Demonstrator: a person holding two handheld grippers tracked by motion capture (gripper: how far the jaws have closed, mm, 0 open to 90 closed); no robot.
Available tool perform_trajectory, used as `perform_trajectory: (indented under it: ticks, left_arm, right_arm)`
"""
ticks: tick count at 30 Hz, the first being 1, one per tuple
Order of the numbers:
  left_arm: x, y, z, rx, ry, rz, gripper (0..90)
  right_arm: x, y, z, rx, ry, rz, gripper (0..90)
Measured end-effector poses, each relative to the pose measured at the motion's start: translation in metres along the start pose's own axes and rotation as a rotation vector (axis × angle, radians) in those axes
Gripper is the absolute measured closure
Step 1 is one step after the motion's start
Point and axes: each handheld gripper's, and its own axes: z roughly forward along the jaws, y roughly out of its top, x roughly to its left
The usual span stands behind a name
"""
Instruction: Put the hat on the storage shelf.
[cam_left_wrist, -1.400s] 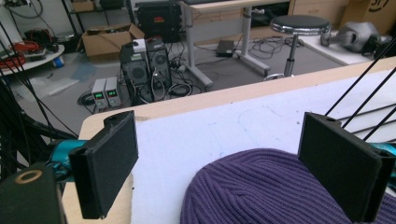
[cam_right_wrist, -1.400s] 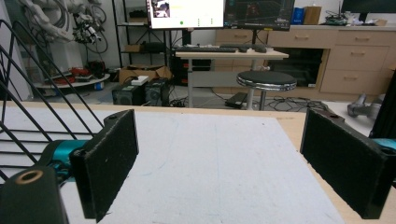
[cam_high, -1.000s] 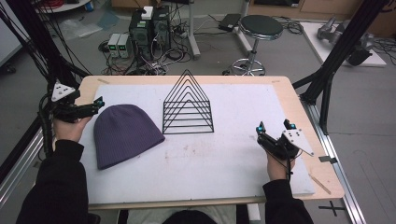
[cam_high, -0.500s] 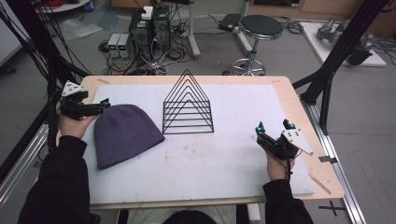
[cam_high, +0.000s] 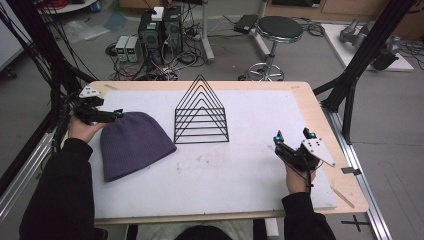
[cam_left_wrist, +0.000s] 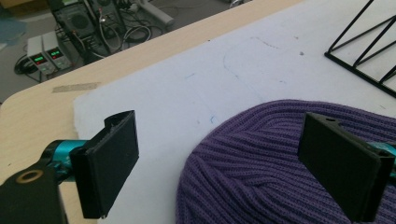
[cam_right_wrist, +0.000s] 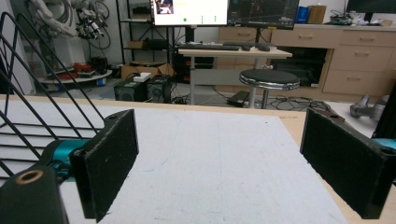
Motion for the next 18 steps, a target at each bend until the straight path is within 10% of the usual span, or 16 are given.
perform_trajectory:
  ticks: [18]
  left_arm:
    - [0.016, -0.014, 0.033, 0.124, -0.066, 0.004, 13.8]
  right_arm:
    - [0.001, -0.002, 0.000, 0.006, 0.010, -0.021, 10.7]
